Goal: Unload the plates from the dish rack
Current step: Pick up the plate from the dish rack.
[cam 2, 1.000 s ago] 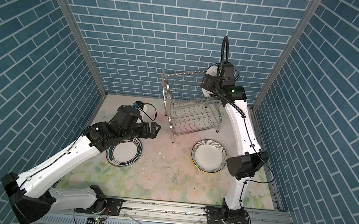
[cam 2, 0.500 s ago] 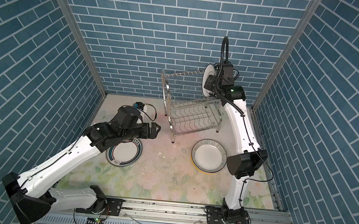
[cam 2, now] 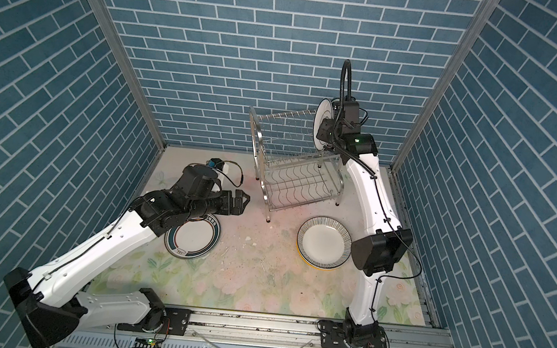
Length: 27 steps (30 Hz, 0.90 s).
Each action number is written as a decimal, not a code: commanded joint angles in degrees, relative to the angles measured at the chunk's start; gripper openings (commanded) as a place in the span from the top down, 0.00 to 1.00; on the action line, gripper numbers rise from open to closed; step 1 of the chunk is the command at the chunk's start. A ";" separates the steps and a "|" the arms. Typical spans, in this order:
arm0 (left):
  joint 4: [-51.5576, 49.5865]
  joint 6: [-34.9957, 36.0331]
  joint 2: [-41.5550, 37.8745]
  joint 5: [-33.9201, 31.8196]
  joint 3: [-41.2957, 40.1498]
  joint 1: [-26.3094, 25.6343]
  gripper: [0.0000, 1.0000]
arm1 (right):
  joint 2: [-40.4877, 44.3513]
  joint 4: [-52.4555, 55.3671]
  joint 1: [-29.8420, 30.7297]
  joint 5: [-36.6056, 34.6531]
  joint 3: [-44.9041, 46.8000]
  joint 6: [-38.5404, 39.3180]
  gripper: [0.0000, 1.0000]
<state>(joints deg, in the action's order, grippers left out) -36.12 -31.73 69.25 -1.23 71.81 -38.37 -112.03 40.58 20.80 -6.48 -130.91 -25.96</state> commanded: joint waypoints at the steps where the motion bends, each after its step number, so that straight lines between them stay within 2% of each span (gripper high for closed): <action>1: 0.44 -0.27 0.36 0.18 -0.96 0.47 0.01 | -0.48 -1.90 0.39 0.85 2.19 1.74 0.74; 9: 0.64 -0.44 0.24 0.40 -1.33 0.57 0.01 | 0.96 -3.80 0.38 0.53 4.40 2.84 0.82; 20: 2.89 -2.15 0.35 1.91 -3.91 0.57 0.01 | 4.27 -8.27 0.39 -2.37 7.77 4.50 0.87; 23: 3.25 -2.55 0.36 2.38 -4.53 0.58 0.01 | 4.84 -9.13 0.45 -2.55 8.12 4.90 0.94; 27: 3.44 -2.64 0.12 2.33 -4.84 0.58 0.01 | 5.71 -10.29 0.43 -2.78 8.84 5.70 0.95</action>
<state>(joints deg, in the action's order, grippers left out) -33.67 -34.02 69.38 0.67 67.79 -38.15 -109.80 34.30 20.56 -9.43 -123.20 -21.91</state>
